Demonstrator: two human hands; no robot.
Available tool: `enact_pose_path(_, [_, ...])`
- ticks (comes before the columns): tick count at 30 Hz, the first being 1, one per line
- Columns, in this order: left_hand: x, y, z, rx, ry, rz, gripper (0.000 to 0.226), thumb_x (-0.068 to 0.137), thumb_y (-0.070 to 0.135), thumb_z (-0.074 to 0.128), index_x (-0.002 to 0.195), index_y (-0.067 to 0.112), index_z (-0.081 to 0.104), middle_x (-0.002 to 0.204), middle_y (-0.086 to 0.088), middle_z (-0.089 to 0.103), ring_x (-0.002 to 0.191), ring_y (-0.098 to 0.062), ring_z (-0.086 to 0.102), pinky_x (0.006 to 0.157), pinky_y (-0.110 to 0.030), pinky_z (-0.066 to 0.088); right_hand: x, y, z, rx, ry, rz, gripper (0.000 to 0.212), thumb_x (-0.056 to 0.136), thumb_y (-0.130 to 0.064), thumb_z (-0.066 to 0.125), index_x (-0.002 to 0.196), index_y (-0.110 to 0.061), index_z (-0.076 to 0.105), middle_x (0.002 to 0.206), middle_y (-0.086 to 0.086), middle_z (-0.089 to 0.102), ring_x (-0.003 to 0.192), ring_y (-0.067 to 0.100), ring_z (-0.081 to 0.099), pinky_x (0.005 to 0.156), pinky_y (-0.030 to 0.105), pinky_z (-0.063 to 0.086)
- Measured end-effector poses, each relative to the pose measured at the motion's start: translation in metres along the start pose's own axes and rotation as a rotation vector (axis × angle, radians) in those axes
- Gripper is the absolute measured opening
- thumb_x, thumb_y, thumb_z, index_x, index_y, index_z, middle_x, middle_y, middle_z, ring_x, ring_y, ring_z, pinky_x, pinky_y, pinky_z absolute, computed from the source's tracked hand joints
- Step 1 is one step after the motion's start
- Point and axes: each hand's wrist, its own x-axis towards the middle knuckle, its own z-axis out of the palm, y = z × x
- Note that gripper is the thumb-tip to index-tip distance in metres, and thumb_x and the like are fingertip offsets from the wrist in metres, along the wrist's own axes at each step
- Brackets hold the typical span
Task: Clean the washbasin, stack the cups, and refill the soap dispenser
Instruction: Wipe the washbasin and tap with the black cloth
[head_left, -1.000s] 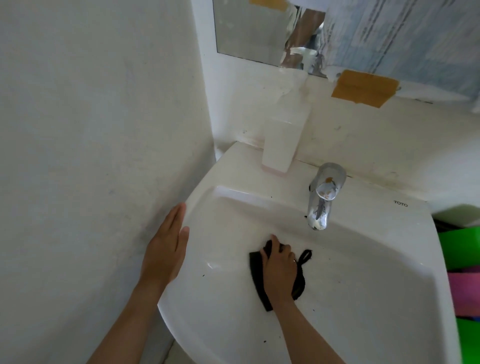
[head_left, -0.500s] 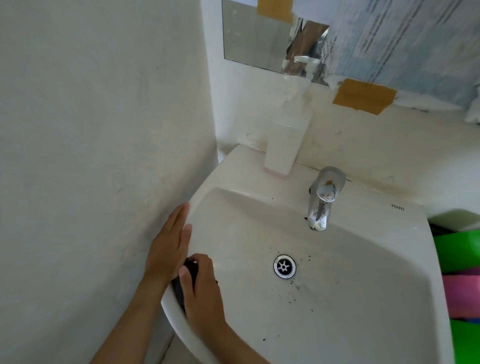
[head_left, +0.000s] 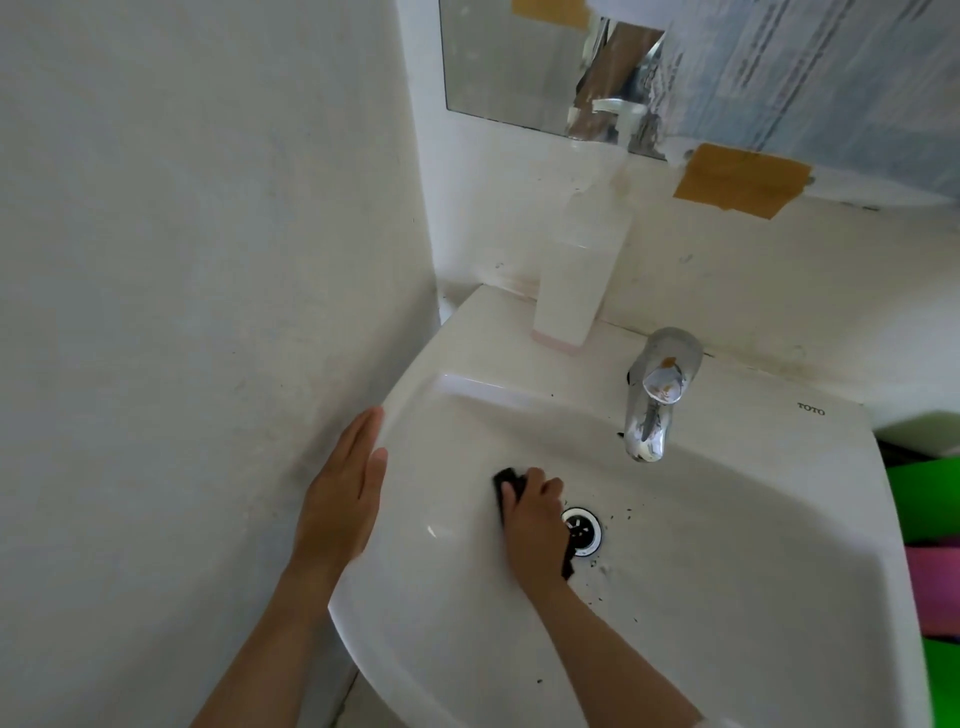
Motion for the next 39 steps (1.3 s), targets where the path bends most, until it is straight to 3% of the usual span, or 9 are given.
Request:
enact_pose_path(5, [0.000, 0.003, 0.000, 0.003, 0.007, -0.004, 0.044, 0.099, 0.022, 0.032, 0.143, 0.021, 0.031, 0.150, 0.009, 0.030, 0.133, 0.000, 0.027, 0.106, -0.014, 0.016, 0.023, 0.004, -0.031, 0.348, -0.087, 0.315, 0.030, 0.097, -0.033, 0.041, 0.109, -0.006, 0.039, 0.096, 0.014, 0.050, 0.079, 0.033, 0.058, 0.062, 0.032, 0.042])
enact_pose_path(11, [-0.002, 0.002, 0.001, -0.018, -0.012, 0.011, 0.047, 0.099, 0.028, 0.030, 0.145, 0.022, 0.025, 0.152, 0.009, 0.026, 0.130, 0.005, 0.021, 0.108, -0.018, 0.017, -0.008, -0.078, -0.046, 0.998, -0.290, 0.505, 0.023, 0.094, -0.036, 0.047, 0.101, -0.017, 0.037, 0.082, 0.007, 0.053, 0.077, 0.024, 0.053, 0.076, 0.036, 0.045])
enact_pose_path(14, [-0.002, 0.001, 0.001, -0.018, -0.010, 0.008, 0.047, 0.099, 0.030, 0.028, 0.145, 0.024, 0.025, 0.152, 0.011, 0.025, 0.132, 0.003, 0.023, 0.108, -0.019, 0.018, -0.037, -0.113, -0.033, 0.995, -0.300, 0.335, 0.033, 0.096, -0.032, 0.044, 0.127, -0.020, 0.038, 0.123, 0.004, 0.046, 0.112, 0.020, 0.048, 0.102, 0.032, 0.037])
enact_pose_path(17, [-0.002, 0.001, 0.001, -0.021, -0.015, 0.012, 0.046, 0.099, 0.028, 0.028, 0.145, 0.022, 0.026, 0.152, 0.010, 0.025, 0.137, -0.003, 0.025, 0.108, -0.019, 0.018, -0.069, -0.119, -0.010, 0.660, -0.346, 0.020, 0.060, 0.096, -0.040, 0.031, 0.149, -0.026, 0.005, 0.149, -0.008, 0.015, 0.136, 0.009, 0.021, 0.114, 0.032, 0.020])
enact_pose_path(23, [-0.001, 0.003, 0.001, 0.021, 0.015, 0.012, 0.045, 0.099, 0.025, 0.031, 0.144, 0.020, 0.029, 0.151, 0.008, 0.029, 0.137, -0.008, 0.029, 0.106, -0.017, 0.018, -0.037, -0.053, 0.011, -0.055, -0.213, 0.087, 0.059, 0.081, -0.040, 0.035, 0.135, -0.016, 0.036, 0.128, 0.016, 0.058, 0.111, 0.036, 0.060, 0.079, 0.058, 0.049])
enact_pose_path(27, [-0.001, 0.003, 0.000, 0.008, 0.007, 0.011, 0.046, 0.098, 0.027, 0.031, 0.144, 0.020, 0.029, 0.151, 0.007, 0.030, 0.137, -0.010, 0.030, 0.107, -0.018, 0.018, -0.017, 0.014, -0.008, -0.220, -0.168, 0.088, 0.082, 0.057, -0.026, 0.085, 0.130, -0.010, 0.049, 0.115, 0.022, 0.063, 0.089, 0.034, 0.067, 0.067, 0.041, 0.055])
enact_pose_path(30, [-0.001, 0.004, 0.001, 0.061, -0.004, 0.027, 0.047, 0.099, 0.028, 0.033, 0.144, 0.014, 0.029, 0.152, 0.000, 0.028, 0.140, -0.014, 0.025, 0.111, -0.021, 0.014, -0.005, 0.027, -0.037, -0.286, -0.162, 0.045, 0.084, 0.057, -0.006, 0.082, 0.133, -0.001, 0.046, 0.110, 0.025, 0.059, 0.086, 0.031, 0.063, 0.069, 0.033, 0.053])
enact_pose_path(34, [-0.003, 0.003, 0.002, 0.243, 0.015, 0.193, 0.063, 0.091, 0.042, 0.020, 0.139, 0.005, 0.038, 0.147, -0.012, 0.037, 0.139, -0.025, 0.029, 0.114, -0.037, 0.015, -0.005, 0.002, -0.061, 0.056, -0.287, 0.001, 0.059, 0.097, -0.008, 0.036, 0.149, -0.018, 0.010, 0.133, 0.016, 0.036, 0.112, 0.028, 0.047, 0.089, 0.026, 0.037])
enact_pose_path(39, [-0.009, 0.004, 0.001, 0.332, -0.159, 0.389, 0.072, 0.096, 0.050, 0.003, 0.133, 0.007, 0.046, 0.140, -0.009, 0.048, 0.136, -0.012, 0.024, 0.114, -0.022, 0.003, -0.065, -0.050, -0.080, 0.451, -0.543, -0.313, 0.061, 0.093, -0.020, 0.053, 0.147, -0.023, 0.023, 0.135, 0.010, 0.048, 0.120, 0.021, 0.048, 0.095, 0.019, 0.033])
